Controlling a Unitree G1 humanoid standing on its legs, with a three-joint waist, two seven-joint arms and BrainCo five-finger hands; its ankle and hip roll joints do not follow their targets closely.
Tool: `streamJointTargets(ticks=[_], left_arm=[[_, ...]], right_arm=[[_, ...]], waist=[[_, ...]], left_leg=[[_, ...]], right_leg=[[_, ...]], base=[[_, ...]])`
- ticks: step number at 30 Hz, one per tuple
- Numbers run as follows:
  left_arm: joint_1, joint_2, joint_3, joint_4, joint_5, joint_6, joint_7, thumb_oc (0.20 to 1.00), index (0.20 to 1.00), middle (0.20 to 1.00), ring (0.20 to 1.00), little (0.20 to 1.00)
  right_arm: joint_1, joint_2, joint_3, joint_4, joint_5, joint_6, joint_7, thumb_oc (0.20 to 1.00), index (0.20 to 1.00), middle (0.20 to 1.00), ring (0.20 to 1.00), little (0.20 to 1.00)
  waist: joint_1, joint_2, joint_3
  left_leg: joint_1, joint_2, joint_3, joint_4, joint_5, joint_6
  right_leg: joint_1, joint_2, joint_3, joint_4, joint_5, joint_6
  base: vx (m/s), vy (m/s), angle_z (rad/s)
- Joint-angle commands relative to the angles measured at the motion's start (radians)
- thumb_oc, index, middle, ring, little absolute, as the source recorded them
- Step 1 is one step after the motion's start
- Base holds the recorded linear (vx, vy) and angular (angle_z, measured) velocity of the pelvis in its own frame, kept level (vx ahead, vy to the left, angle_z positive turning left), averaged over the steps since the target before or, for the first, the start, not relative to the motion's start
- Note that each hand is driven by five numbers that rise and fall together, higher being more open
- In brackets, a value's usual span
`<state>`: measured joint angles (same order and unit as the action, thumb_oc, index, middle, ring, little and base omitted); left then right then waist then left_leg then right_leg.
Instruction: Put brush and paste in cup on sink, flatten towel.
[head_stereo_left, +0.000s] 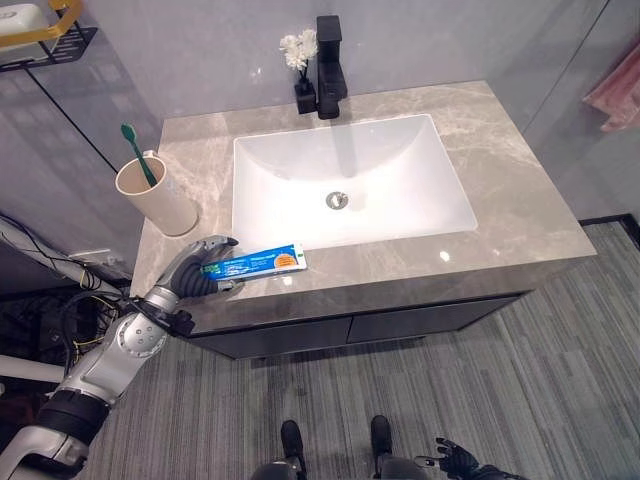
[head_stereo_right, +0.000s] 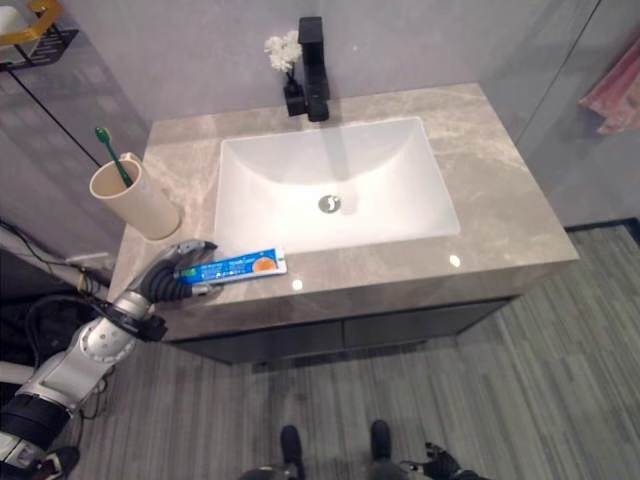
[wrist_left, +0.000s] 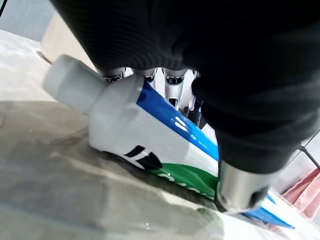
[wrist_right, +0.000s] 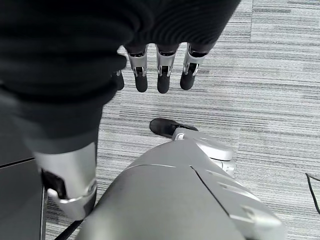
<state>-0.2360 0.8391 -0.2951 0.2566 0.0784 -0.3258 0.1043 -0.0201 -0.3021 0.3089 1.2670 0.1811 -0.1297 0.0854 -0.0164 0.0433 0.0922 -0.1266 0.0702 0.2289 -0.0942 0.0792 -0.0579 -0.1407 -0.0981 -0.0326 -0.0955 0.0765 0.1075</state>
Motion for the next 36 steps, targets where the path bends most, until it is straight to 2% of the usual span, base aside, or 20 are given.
streamJointTargets(ticks=[1, 5, 11, 16, 20, 21, 23, 25, 26, 27, 28, 30, 31, 33, 36], left_arm=[[-0.057, -0.013, -0.019, 0.066, 0.024, -0.012, -0.014, 0.658, 0.658, 0.658, 0.658, 0.658], [-0.068, -0.002, -0.037, 0.078, 0.061, -0.01, -0.009, 0.667, 0.667, 0.667, 0.667, 0.667], [-0.088, 0.027, -0.089, 0.097, 0.124, -0.018, -0.012, 0.63, 0.63, 0.63, 0.63, 0.63], [-0.093, 0.031, -0.104, 0.1, 0.139, -0.015, -0.014, 0.642, 0.642, 0.642, 0.642, 0.642], [-0.089, 0.039, -0.11, 0.104, 0.15, -0.015, -0.015, 0.702, 0.702, 0.702, 0.702, 0.702], [-0.085, 0.042, -0.121, 0.113, 0.155, -0.01, -0.029, 0.758, 0.758, 0.758, 0.758, 0.758], [-0.086, 0.047, -0.127, 0.116, 0.167, -0.007, -0.036, 0.802, 0.802, 0.802, 0.802, 0.802], [-0.088, 0.049, -0.137, 0.122, 0.179, -0.006, -0.038, 0.777, 0.777, 0.777, 0.777, 0.777], [-0.092, 0.051, -0.144, 0.126, 0.186, -0.004, -0.038, 0.755, 0.755, 0.755, 0.755, 0.755], [-0.094, 0.057, -0.153, 0.126, 0.199, -0.004, -0.042, 0.705, 0.705, 0.705, 0.705, 0.705], [-0.096, 0.059, -0.159, 0.127, 0.207, -0.005, -0.042, 0.614, 0.614, 0.614, 0.614, 0.614], [-0.104, 0.077, -0.18, 0.115, 0.229, -0.005, -0.051, 0.545, 0.545, 0.545, 0.545, 0.545], [-0.104, 0.077, -0.18, 0.116, 0.229, -0.005, -0.051, 0.47, 0.47, 0.47, 0.47, 0.47], [-0.117, 0.096, -0.211, 0.115, 0.261, -0.003, -0.063, 0.2, 0.2, 0.2, 0.2, 0.2], [-0.127, 0.113, -0.233, 0.114, 0.278, -0.001, -0.079, 0.2, 0.2, 0.2, 0.2, 0.2]], right_arm=[[-0.016, 0.002, 0.031, -0.01, -0.005, -0.017, -0.013, 1.0, 1.0, 1.0, 1.0, 1.0], [-0.015, 0.0, 0.037, -0.017, -0.006, -0.02, -0.016, 1.0, 1.0, 1.0, 1.0, 1.0], [-0.013, -0.003, 0.04, -0.018, -0.005, -0.027, -0.023, 1.0, 1.0, 1.0, 1.0, 1.0], [-0.011, -0.003, 0.039, -0.017, -0.003, -0.028, -0.026, 1.0, 1.0, 1.0, 1.0, 1.0], [-0.008, -0.005, 0.04, -0.018, -0.004, -0.031, -0.03, 1.0, 1.0, 1.0, 1.0, 1.0], [-0.008, -0.007, 0.04, -0.022, -0.005, -0.032, -0.033, 1.0, 1.0, 1.0, 1.0, 1.0], [-0.007, -0.01, 0.036, -0.021, -0.005, -0.031, -0.034, 1.0, 1.0, 1.0, 1.0, 1.0], [-0.008, -0.011, 0.034, -0.018, -0.005, -0.03, -0.036, 1.0, 1.0, 1.0, 1.0, 1.0], [-0.009, -0.011, 0.034, -0.016, -0.004, -0.03, -0.037, 1.0, 1.0, 1.0, 1.0, 1.0], [-0.008, -0.011, 0.031, -0.014, -0.003, -0.03, -0.037, 1.0, 1.0, 1.0, 1.0, 1.0], [-0.007, -0.012, 0.03, -0.015, -0.003, -0.03, -0.037, 1.0, 1.0, 1.0, 1.0, 1.0], [-0.006, -0.013, 0.029, -0.016, -0.003, -0.03, -0.038, 1.0, 1.0, 1.0, 1.0, 1.0], [-0.006, -0.013, 0.029, -0.016, -0.003, -0.029, -0.038, 1.0, 1.0, 1.0, 1.0, 1.0], [-0.007, -0.015, 0.025, -0.013, -0.004, -0.029, -0.041, 1.0, 1.0, 1.0, 1.0, 1.0], [-0.009, -0.018, 0.021, -0.008, -0.003, -0.027, -0.044, 1.0, 1.0, 1.0, 1.0, 1.0]], waist=[[-0.011, -0.019, 0.019], [-0.012, -0.02, 0.022], [-0.013, -0.022, 0.024], [-0.012, -0.02, 0.027], [-0.01, -0.018, 0.028], [-0.01, -0.015, 0.03], [-0.01, -0.013, 0.03], [-0.009, -0.012, 0.031], [-0.009, -0.011, 0.03], [-0.01, -0.011, 0.031], [-0.01, -0.01, 0.031], [-0.01, -0.008, 0.03], [-0.009, -0.008, 0.03], [-0.01, -0.006, 0.029], [-0.009, -0.003, 0.027]], left_leg=[[0.058, 0.004, -0.037, 0.007, -0.067, -0.041], [0.054, 0.004, -0.035, 0.007, -0.066, -0.041], [0.053, 0.004, -0.034, 0.007, -0.067, -0.041], [0.054, 0.004, -0.036, 0.007, -0.067, -0.04], [0.055, 0.003, -0.039, 0.007, -0.068, -0.04], [0.053, 0.003, -0.037, 0.007, -0.067, -0.04], [0.053, 0.003, -0.036, 0.007, -0.066, -0.04], [0.052, 0.002, -0.035, 0.007, -0.065, -0.04], [0.051, 0.002, -0.035, 0.007, -0.066, -0.04], [0.052, 0.002, -0.034, 0.007, -0.066, -0.04], [0.052, 0.002, -0.034, 0.007, -0.066, -0.039], [0.053, 0.002, -0.034, 0.007, -0.067, -0.039], [0.053, 0.002, -0.034, 0.007, -0.067, -0.039], [0.057, 0.002, -0.031, 0.007, -0.069, -0.039], [0.06, 0.002, -0.031, 0.007, -0.07, -0.039]], right_leg=[[-0.054, -0.032, -0.033, 0.008, 0.074, 0.05], [-0.059, -0.03, -0.031, 0.008, 0.076, 0.05], [-0.061, -0.03, -0.028, 0.008, 0.074, 0.05], [-0.06, -0.029, -0.03, 0.008, 0.073, 0.05], [-0.057, -0.031, -0.032, 0.008, 0.072, 0.05], [-0.058, -0.031, -0.032, 0.008, 0.073, 0.05], [-0.06, -0.031, -0.031, 0.008, 0.074, 0.05], [-0.061, -0.03, -0.031, 0.008, 0.075, 0.05], [-0.061, -0.03, -0.032, 0.008, 0.074, 0.051], [-0.061, -0.03, -0.031, 0.008, 0.074, 0.051], [-0.062, -0.031, -0.031, 0.008, 0.074, 0.051], [-0.061, -0.031, -0.03, 0.008, 0.074, 0.05], [-0.061, -0.031, -0.03, 0.008, 0.074, 0.05], [-0.06, -0.031, -0.029, 0.008, 0.073, 0.051], [-0.056, -0.032, -0.029, 0.008, 0.072, 0.051]], base=[[0.0, 0.0, 0.0], [0.0, 0.0, 0.0], [0.0, 0.0, 0.0], [0.0, 0.0, 0.0], [0.0, 0.0, 0.0], [0.0, 0.0, 0.0], [0.0, 0.0, 0.0], [0.0, 0.0, 0.0], [0.0, 0.0, 0.0], [0.0, 0.0, 0.0], [0.0, 0.0, 0.0], [0.0, 0.001, -0.02], [0.0, -0.002, -0.1], [0.0, -0.005, -0.14], [0.0, -0.002, -0.03]])
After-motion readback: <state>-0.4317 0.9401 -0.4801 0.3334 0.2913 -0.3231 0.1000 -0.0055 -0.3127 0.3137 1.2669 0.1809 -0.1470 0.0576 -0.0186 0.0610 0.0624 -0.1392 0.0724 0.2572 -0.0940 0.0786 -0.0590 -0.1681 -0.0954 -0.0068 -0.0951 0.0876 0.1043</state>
